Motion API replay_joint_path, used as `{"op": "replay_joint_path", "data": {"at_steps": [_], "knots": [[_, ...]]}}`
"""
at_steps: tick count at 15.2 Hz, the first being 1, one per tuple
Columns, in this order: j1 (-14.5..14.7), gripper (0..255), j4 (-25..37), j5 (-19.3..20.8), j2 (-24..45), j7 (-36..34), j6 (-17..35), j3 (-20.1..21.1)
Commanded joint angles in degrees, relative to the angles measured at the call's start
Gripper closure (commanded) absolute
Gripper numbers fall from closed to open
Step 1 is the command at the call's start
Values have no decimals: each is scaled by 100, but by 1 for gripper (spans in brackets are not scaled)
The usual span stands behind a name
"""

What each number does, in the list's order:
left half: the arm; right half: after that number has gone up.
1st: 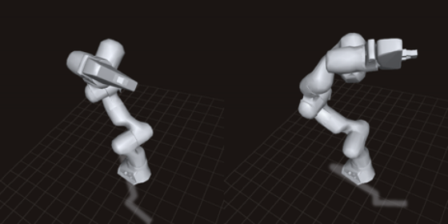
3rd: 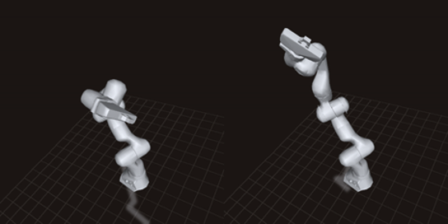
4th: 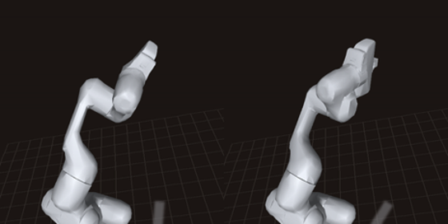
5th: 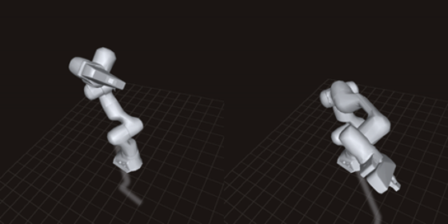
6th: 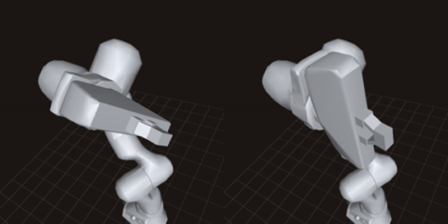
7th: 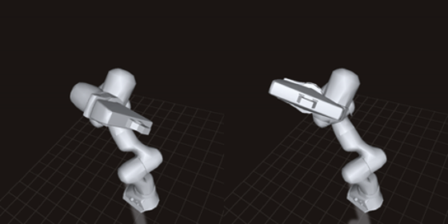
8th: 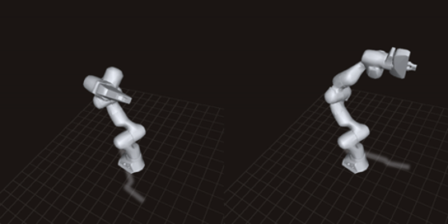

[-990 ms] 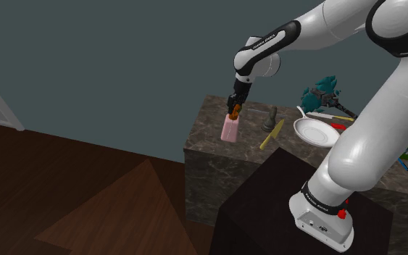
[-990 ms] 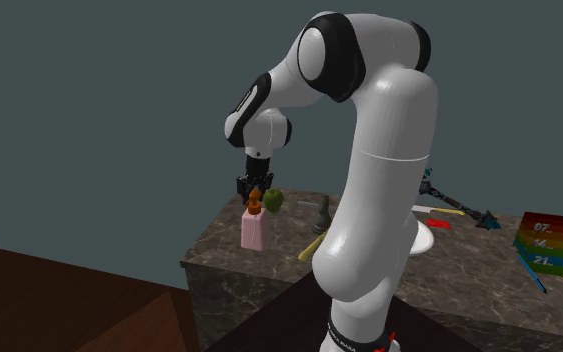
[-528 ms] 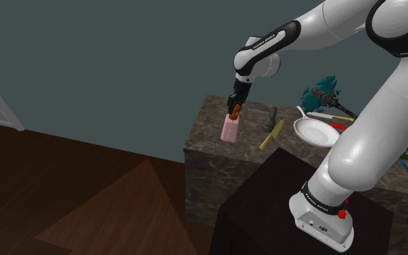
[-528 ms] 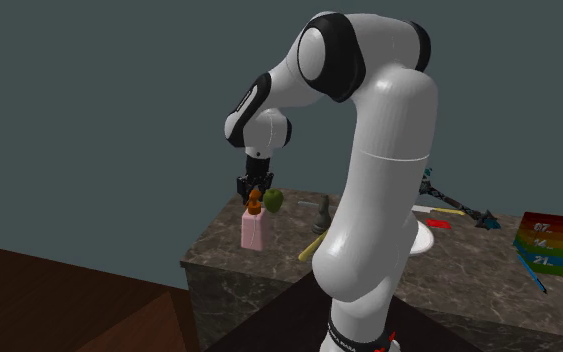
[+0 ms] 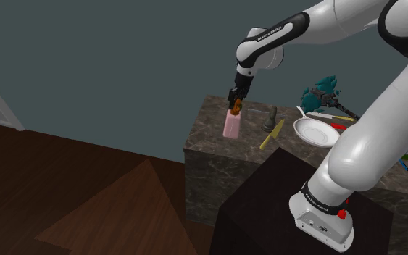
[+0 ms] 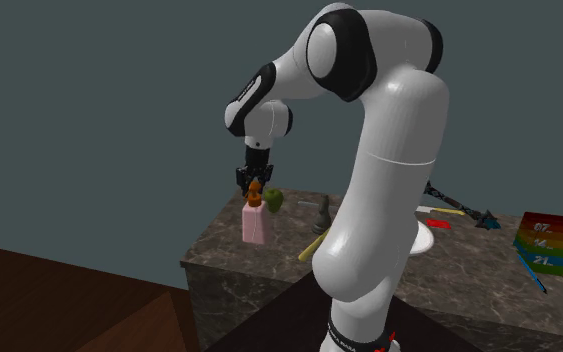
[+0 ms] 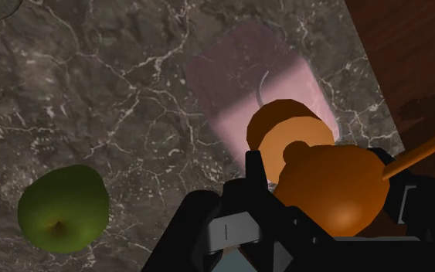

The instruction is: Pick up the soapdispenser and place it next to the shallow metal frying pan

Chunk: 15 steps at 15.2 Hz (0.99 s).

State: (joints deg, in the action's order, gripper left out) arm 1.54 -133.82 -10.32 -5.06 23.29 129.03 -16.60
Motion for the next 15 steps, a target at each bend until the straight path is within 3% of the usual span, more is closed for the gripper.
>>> {"op": "replay_joint_path", "data": {"at_steps": [1, 15], "knots": [[-8, 255, 77, 51, -79, -49, -151, 2], [-37, 255, 714, 302, -552, -353, -1216, 49]]}}
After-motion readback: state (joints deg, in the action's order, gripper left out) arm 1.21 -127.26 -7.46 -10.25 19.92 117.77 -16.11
